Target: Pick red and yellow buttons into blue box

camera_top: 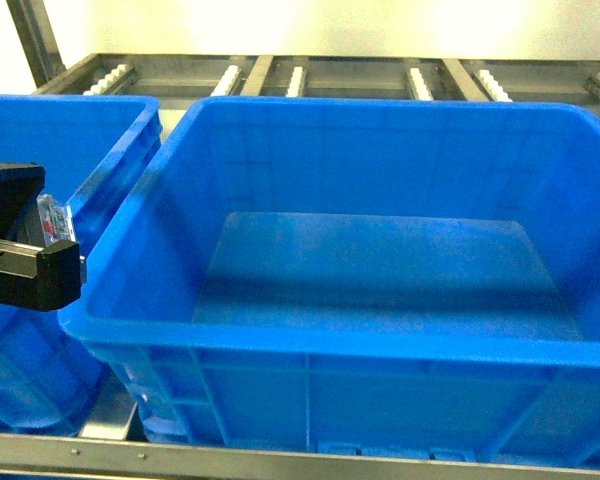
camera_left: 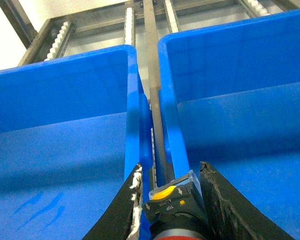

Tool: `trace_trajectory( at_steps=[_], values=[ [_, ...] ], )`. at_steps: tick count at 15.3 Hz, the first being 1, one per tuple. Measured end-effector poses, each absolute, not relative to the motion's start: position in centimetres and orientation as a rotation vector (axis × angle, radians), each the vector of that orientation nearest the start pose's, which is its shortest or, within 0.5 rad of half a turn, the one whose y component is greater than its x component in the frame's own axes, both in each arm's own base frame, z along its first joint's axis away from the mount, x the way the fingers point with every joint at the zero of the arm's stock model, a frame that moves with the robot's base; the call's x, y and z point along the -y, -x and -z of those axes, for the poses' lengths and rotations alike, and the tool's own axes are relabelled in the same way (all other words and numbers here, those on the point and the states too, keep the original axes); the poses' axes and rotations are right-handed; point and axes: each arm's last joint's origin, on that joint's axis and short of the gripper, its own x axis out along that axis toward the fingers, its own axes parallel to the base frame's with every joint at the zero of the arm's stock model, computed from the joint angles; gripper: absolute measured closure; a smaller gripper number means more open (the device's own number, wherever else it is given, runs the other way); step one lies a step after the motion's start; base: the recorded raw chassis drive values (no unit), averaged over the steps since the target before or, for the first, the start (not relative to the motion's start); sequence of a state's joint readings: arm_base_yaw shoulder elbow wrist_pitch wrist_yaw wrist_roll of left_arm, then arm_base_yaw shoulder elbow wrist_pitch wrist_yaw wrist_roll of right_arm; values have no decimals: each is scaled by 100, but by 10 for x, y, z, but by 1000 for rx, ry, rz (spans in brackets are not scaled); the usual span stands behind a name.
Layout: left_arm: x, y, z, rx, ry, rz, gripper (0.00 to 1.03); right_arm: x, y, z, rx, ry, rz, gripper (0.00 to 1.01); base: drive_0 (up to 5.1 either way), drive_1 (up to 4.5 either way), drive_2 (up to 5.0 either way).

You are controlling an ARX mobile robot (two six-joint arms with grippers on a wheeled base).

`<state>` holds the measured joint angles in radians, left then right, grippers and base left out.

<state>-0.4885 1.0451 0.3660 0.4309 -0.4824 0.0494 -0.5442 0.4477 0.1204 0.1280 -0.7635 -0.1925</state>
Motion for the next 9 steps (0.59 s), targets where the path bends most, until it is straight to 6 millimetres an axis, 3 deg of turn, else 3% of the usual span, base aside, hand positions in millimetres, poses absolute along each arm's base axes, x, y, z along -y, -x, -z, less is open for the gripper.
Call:
trace_trajectory(
  at_steps=[5,9],
  values=[
    [85,-189,-200,-228,-170,8,74,45,-114,-178,-143,67,-231,76,0,0,0],
    [85,-189,-201,-224,-168,8,74,34,-138,-192,-133,107,-316,76,0,0,0]
  ],
)
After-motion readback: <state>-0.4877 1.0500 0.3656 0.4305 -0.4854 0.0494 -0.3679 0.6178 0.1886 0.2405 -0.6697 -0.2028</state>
